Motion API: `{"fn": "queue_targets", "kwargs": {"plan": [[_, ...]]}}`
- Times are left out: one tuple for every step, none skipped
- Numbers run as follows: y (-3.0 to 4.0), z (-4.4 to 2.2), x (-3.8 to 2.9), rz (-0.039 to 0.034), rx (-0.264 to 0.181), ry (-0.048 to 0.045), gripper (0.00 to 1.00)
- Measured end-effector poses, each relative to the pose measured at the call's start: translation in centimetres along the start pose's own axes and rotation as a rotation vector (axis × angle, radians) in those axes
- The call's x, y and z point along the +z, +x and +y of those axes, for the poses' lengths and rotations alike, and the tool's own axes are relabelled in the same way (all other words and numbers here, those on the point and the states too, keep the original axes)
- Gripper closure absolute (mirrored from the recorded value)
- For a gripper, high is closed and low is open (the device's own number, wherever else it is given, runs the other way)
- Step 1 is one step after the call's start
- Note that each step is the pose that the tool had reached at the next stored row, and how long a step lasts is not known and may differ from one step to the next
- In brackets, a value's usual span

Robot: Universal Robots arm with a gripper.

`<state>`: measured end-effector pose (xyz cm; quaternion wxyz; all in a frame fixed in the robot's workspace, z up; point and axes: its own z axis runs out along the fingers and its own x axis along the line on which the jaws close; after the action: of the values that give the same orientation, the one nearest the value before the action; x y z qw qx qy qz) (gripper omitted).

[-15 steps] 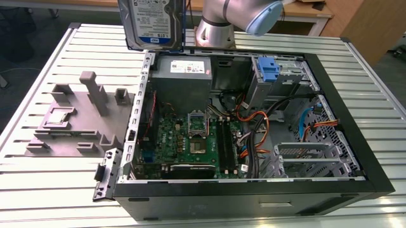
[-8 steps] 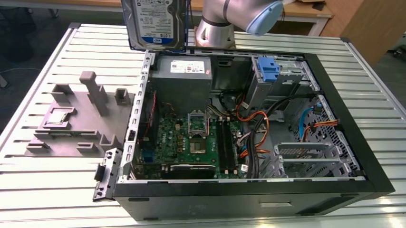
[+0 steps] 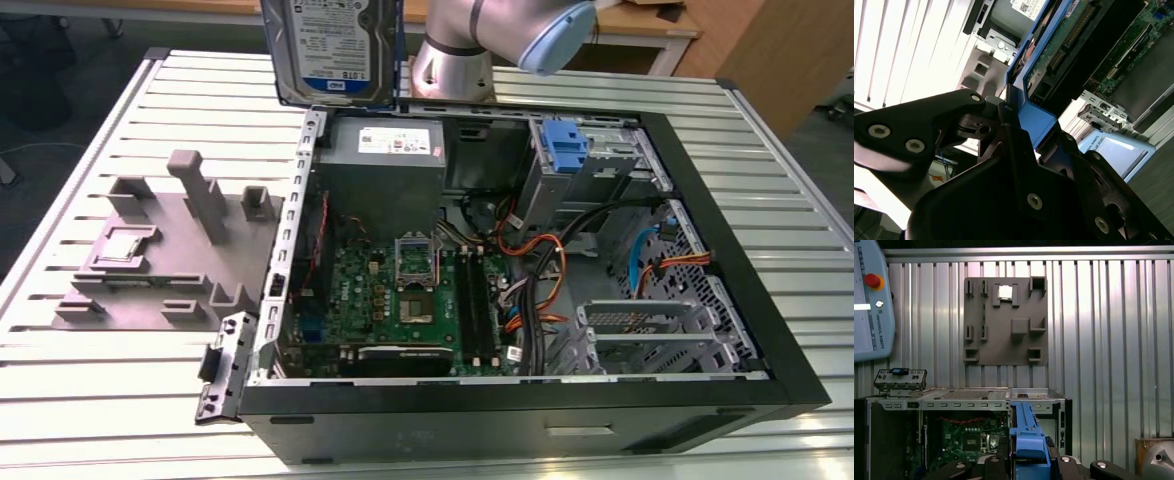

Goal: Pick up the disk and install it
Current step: 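Pick up the disk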

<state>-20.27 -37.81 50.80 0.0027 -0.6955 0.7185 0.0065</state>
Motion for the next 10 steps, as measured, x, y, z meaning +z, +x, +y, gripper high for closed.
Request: {"fn": "queue_targets", "kwargs": {"plan": [[0.00, -0.04, 0.00, 0.0000, 0.000, 0.0000, 0.63], [-0.01, -0.09, 0.00, 0.0001, 0.000, -0.0001, 0.63], [-0.01, -0.14, 0.00, 0.0001, 0.000, -0.0001, 0.63], [-0.01, -0.20, 0.00, 0.0000, 0.000, 0.0001, 0.63], [-0.01, -0.27, 0.00, 0.0000, 0.000, 0.0000, 0.63], [-0.01, -0.35, 0.00, 0.0000, 0.000, 0.0000, 0.63], [-0.02, -0.43, 0.00, 0.0000, 0.000, 0.0000, 0.63], [-0.02, -0.51, 0.00, 0.0000, 0.000, 0.0000, 0.63], [-0.02, -0.59, 0.00, 0.0000, 0.000, 0.0000, 0.63], [-0.02, -0.68, -0.01, 0.0000, 0.000, 0.0000, 0.63]]}}
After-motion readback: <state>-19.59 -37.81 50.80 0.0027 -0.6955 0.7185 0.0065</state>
